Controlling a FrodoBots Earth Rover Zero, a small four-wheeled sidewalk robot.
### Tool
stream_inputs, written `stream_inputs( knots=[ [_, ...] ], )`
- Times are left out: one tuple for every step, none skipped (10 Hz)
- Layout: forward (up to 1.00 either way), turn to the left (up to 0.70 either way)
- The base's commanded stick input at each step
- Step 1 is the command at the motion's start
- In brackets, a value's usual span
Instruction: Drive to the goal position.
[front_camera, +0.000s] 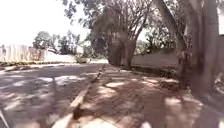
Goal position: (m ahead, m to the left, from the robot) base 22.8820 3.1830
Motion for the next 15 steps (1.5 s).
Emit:
stream_inputs(
  knots=[
    [0.85, -0.34],
    [0.85, -0.34],
    [0.85, -0.28],
    [0.85, -0.13],
    [0.85, 0.0],
    [0.85, 0.0],
    [0.85, 0.0],
    [0.85, 0.0],
    [0.85, 0.0],
    [0.85, 0.0],
    [0.85, 0.0],
    [0.85, 0.0],
    [0.85, 0.0],
    [0.85, 0.08],
    [0.85, 0.25]
  ],
)
